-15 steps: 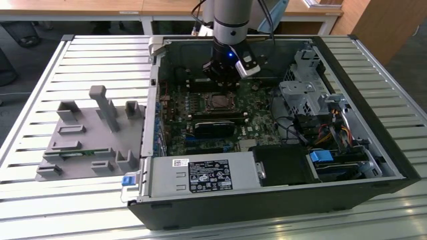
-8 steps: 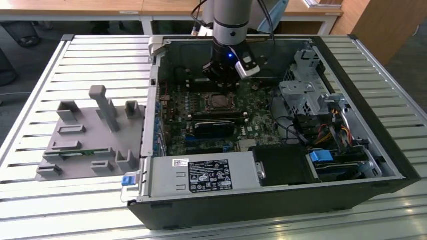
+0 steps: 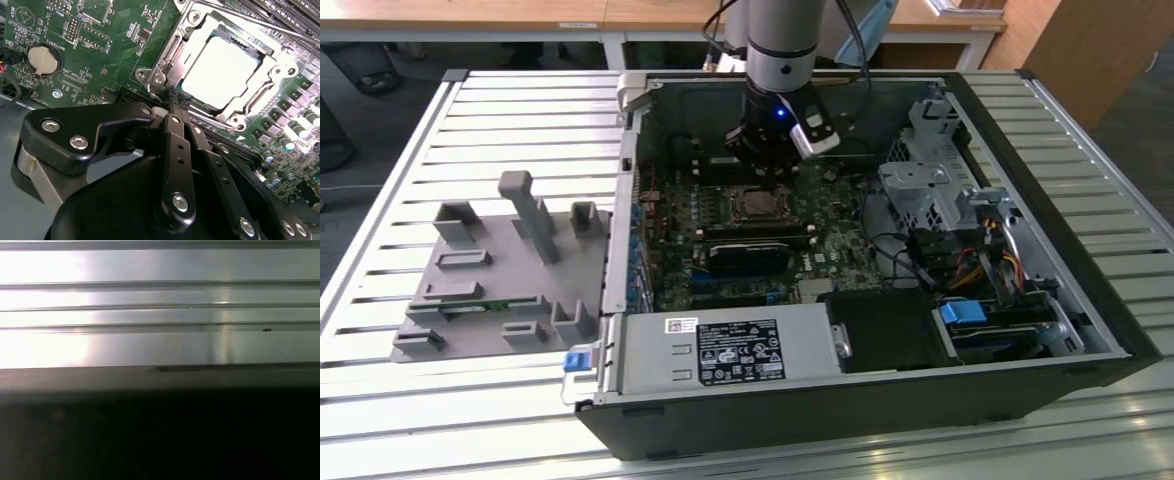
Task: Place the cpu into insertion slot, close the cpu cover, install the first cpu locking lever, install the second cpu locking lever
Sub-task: 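Install the first cpu locking lever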
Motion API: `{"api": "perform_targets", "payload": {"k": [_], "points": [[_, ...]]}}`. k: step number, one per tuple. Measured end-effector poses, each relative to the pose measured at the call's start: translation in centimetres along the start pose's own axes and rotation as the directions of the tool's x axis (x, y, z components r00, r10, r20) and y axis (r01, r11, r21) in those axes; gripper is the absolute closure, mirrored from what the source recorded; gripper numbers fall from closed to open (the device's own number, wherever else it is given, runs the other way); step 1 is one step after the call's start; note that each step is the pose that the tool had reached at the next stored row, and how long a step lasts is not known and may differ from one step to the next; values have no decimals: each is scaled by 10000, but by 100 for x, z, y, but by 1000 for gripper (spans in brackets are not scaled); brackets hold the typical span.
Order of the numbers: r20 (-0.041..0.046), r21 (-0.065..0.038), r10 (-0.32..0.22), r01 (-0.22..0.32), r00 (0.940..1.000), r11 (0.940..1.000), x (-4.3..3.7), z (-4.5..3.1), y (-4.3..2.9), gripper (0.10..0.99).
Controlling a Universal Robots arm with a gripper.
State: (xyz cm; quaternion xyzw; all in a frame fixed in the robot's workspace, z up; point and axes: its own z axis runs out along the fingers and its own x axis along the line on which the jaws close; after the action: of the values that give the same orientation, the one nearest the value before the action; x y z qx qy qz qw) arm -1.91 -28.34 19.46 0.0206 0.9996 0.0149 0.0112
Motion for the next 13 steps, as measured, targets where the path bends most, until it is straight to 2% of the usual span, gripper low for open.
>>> {"api": "perform_targets", "payload": {"k": [4,11,13], "points": [[17,-27,0,0,10000,10000,-4,-34,6,980],[2,-4,0,0,10000,10000,-6,-230,8,980],[3,-5,-1,1,10000,10000,-6,-244,8,980]]}}
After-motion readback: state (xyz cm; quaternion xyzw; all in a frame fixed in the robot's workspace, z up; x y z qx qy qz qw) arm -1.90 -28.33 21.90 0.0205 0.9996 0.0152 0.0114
